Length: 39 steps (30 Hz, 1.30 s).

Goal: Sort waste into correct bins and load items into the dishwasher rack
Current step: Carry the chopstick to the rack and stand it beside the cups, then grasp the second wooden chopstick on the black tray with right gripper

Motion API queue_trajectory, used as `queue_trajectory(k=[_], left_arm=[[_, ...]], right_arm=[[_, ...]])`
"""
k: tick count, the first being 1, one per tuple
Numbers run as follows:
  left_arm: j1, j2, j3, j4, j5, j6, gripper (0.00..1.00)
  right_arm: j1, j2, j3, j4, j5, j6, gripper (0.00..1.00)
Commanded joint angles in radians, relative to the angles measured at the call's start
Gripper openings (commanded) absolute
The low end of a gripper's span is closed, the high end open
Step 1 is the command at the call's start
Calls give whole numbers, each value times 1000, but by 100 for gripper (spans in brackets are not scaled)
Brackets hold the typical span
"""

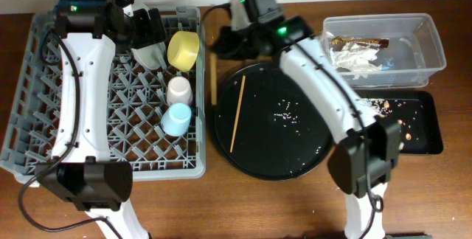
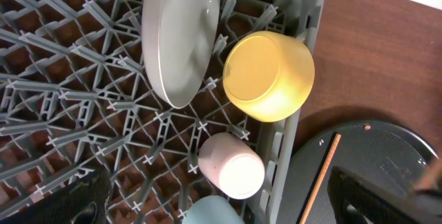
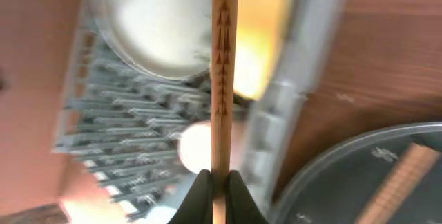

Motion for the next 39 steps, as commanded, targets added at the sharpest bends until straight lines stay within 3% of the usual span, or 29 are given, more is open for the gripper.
queue_trajectory(k=[1, 8, 12, 14, 20, 26, 29, 33, 39], left_arm=[[1, -39, 21, -2, -4, -3, 99], [1, -39, 21, -2, -4, -3, 99], [1, -39, 21, -2, -4, -3, 99], [1, -39, 21, -2, -4, -3, 99], [1, -39, 21, -2, -4, -3, 99], [1, -39, 21, -8, -4, -3, 99], [1, -40, 21, -45, -18, -2, 99], [10, -94, 24, -54, -206, -2, 99], [21, -258, 25, -27, -435, -3, 99]], right_arm=[[78, 63, 11, 86, -98, 130, 4], [231, 101, 11, 255, -93, 223, 4], [253, 101, 11, 278, -93, 223, 50], [243, 101, 11, 278, -93, 222, 60], [156, 101, 11, 200, -94, 218, 63], [28, 96, 11, 160, -171, 116, 63], [-29, 80, 11, 36, -152, 62, 63], [-46, 85, 11, -252, 139, 27, 63], [40, 106, -12, -324, 533, 73, 54]])
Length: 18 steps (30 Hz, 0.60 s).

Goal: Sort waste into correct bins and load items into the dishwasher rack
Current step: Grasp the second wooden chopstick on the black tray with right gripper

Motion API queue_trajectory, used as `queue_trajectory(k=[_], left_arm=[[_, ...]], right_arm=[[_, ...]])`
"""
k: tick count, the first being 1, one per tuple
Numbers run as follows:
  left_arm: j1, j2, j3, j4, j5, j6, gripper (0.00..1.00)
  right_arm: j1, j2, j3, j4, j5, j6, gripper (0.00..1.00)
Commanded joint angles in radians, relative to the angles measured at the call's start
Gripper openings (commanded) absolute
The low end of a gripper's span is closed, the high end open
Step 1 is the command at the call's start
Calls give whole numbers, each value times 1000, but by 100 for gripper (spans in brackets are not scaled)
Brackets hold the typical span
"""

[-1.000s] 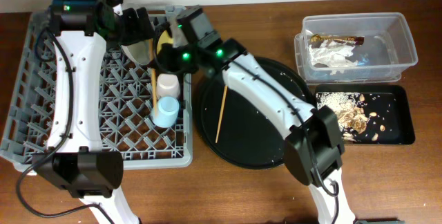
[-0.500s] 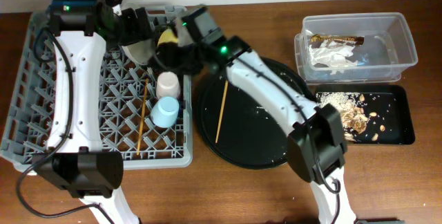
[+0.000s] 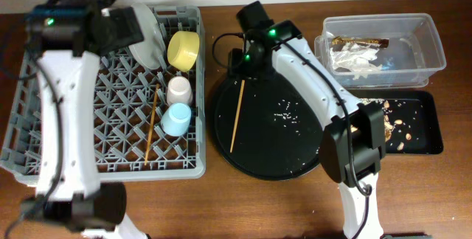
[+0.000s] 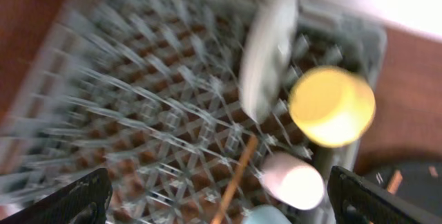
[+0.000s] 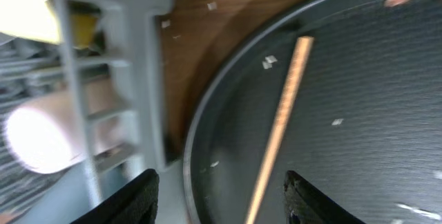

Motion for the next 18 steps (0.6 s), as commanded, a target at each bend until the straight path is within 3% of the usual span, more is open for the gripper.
queue_trajectory(k=[1, 6, 11, 16, 18], left_arm=[[6, -141, 23, 18, -201, -5, 99], [6, -186, 23, -27, -354, -134, 99], [6, -165, 23, -75, -356, -230, 99], [6, -118, 23, -111, -356, -299, 99], [6, -97, 23, -117, -351, -299, 99]], right_arm=[[69, 19, -25, -13, 299, 44, 53], [106, 122, -37, -27, 313, 95, 45], [105, 181, -38, -36, 296, 103, 30], [101, 245, -39, -51, 264, 122, 24], [96, 245, -39, -53, 261, 122, 12]])
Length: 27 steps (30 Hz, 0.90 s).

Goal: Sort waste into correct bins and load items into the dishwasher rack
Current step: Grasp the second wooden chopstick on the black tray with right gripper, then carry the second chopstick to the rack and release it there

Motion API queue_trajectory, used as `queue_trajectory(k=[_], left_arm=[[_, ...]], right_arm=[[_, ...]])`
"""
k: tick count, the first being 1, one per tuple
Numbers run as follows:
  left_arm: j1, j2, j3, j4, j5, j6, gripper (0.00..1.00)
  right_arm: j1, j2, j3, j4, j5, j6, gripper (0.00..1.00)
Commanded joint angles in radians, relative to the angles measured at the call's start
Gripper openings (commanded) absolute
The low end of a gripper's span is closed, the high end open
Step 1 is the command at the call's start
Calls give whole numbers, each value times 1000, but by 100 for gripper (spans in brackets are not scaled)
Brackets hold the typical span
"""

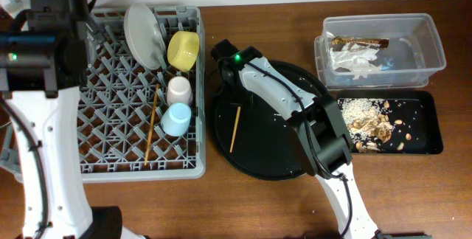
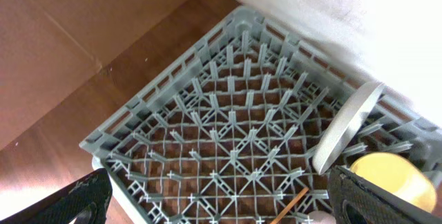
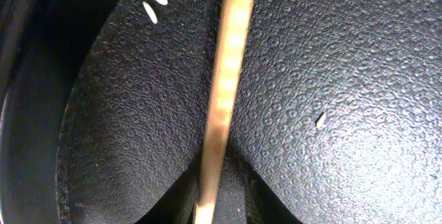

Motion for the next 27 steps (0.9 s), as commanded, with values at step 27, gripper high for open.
queue_trajectory(k=[27], left_arm=[[5, 61, 2, -5, -14, -34, 99]], right_arm=[[199, 99, 586, 226, -443, 19, 5]])
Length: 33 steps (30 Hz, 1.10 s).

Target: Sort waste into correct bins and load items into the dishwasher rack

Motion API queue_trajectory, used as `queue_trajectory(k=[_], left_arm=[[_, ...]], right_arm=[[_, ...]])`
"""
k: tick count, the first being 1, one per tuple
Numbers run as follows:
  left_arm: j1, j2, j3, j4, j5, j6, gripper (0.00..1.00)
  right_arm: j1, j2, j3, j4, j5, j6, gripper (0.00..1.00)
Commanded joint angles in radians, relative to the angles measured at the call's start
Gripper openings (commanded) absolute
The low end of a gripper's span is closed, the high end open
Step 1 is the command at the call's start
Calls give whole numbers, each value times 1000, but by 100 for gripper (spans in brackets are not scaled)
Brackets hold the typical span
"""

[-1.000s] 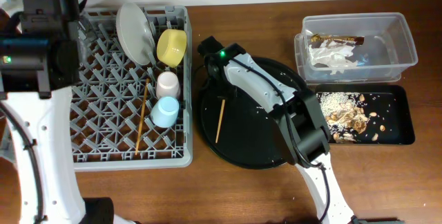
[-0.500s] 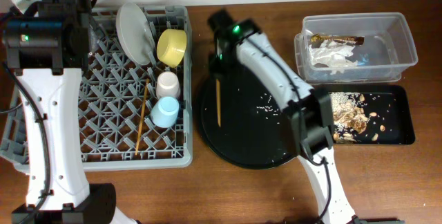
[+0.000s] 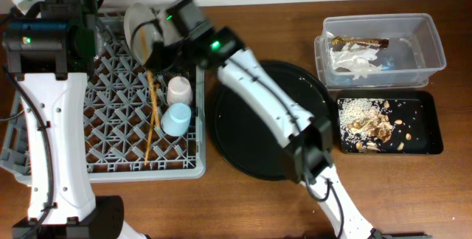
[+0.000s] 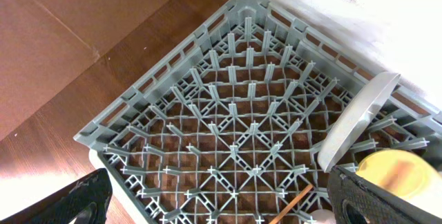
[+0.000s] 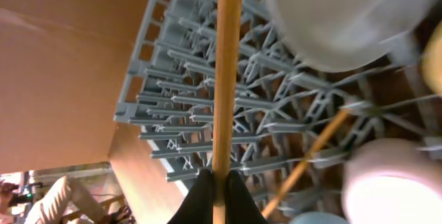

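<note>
My right gripper (image 5: 219, 186) is shut on a wooden chopstick (image 5: 226, 79) and hangs over the back of the grey dish rack (image 3: 44, 84), by the white plate (image 3: 139, 22). A second chopstick (image 3: 150, 132) lies in the rack left of the pink cup (image 3: 178, 89) and blue cup (image 3: 177, 119). The yellow bowl (image 4: 395, 175) sits by the plate. My left gripper (image 4: 221, 203) is open, high above the rack's far left corner, holding nothing. The round black tray (image 3: 269, 132) carries only crumbs.
At the back right a clear bin (image 3: 383, 43) holds wrappers and paper. In front of it a black rectangular tray (image 3: 420, 139) carries food scraps. My right arm (image 3: 258, 99) stretches across the round tray and the rack's right edge.
My right gripper was down on the round tray with its fingers around the chopstick. It now holds that chopstick over the rack, and the tray has no chopstick. The left gripper has barely moved.
First my right gripper held one chopstick at the rack's right edge while another lay on the round tray. Then the first lay in the rack, the gripper open over the tray. Later its fingers straddled the second chopstick, now held over the rack. The left gripper backed away.
</note>
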Motion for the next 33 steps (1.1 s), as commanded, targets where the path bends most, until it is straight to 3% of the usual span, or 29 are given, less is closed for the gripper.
queue_trajectory(k=[1, 3, 5, 7, 13, 17, 20, 22, 24, 27, 30, 33], left_arm=[[5, 5, 2, 0, -14, -10, 99], [5, 5, 2, 0, -14, -10, 99], [5, 5, 2, 0, -14, -10, 99], [5, 5, 2, 0, -15, -10, 99], [5, 5, 2, 0, -14, -10, 99], [5, 5, 2, 0, -14, -10, 99], [5, 5, 2, 0, -15, -10, 99], [5, 5, 2, 0, -14, -10, 99], [5, 5, 2, 0, -14, -10, 99], [5, 5, 2, 0, -14, -10, 99], [5, 5, 2, -1, -14, -10, 99], [5, 5, 2, -1, -14, -10, 99]], right_arm=[[58, 18, -9, 8, 139, 71, 6], [67, 18, -9, 21, 136, 71, 10], [67, 18, -9, 38, 137, 71, 45], [64, 18, -9, 53, 136, 71, 58], [11, 6, 4, 70, 59, 53, 59], [-65, -91, 23, -12, 69, -200, 58], [-85, -224, 33, -188, 382, -435, 60], [-83, -297, 33, -277, 558, -520, 67], [-85, -372, 33, -418, 706, -566, 98], [-103, -446, 33, -614, 1008, -623, 98], [-105, -485, 30, -821, 1138, -626, 98], [-105, -491, 29, -821, 1201, -632, 99]])
